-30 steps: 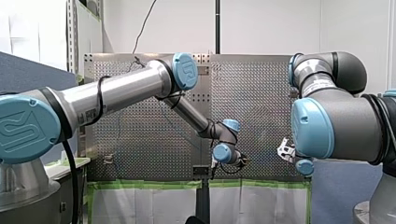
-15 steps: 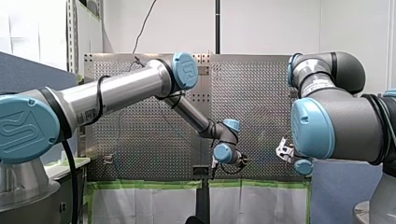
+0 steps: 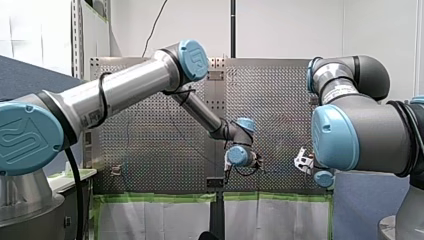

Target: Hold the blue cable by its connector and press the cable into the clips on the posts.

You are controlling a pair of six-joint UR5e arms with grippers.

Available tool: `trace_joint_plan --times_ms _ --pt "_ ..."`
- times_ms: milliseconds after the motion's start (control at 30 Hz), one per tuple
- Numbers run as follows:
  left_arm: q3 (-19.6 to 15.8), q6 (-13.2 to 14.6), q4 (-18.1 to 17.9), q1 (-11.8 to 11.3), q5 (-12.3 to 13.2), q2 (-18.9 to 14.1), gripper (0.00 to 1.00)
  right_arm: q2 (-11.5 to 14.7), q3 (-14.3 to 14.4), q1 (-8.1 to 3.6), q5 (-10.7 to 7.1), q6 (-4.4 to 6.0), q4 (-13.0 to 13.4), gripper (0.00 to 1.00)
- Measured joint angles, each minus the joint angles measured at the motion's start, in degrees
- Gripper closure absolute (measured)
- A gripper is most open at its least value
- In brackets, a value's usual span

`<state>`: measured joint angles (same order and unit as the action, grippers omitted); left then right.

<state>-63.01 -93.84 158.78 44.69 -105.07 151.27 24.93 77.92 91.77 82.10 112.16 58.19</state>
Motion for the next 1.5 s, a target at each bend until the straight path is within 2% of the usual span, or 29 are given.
trace_joint_plan --times_ms 267,700,1067,1300,1500 --pt "-3.6 -1.55 -3.6 -0.23 -3.59 -3.6 0.0 0.0 -0.02 0.32 0.0 0.01 0.0 1.0" --pt "-10.43 -7.89 -10.45 -0.79 -10.16 -10.44 0.0 -0.01 -0.01 1.03 -0.05 0.01 0.0 1.0" --pt "-15.33 -9.25 -15.36 -0.75 -10.78 -15.34 0.0 -0.04 0.0 1.32 -0.69 0.08 0.0 1.0" --pt "-18.39 -11.25 -18.4 -1.03 -10.8 -18.38 0.0 -0.03 -0.02 1.74 -0.76 0.04 0.0 1.0" --pt "-21.11 -11.47 -20.19 -0.96 -10.82 -21.12 0.0 -0.04 -0.02 2.22 -0.78 0.01 0.0 1.0"
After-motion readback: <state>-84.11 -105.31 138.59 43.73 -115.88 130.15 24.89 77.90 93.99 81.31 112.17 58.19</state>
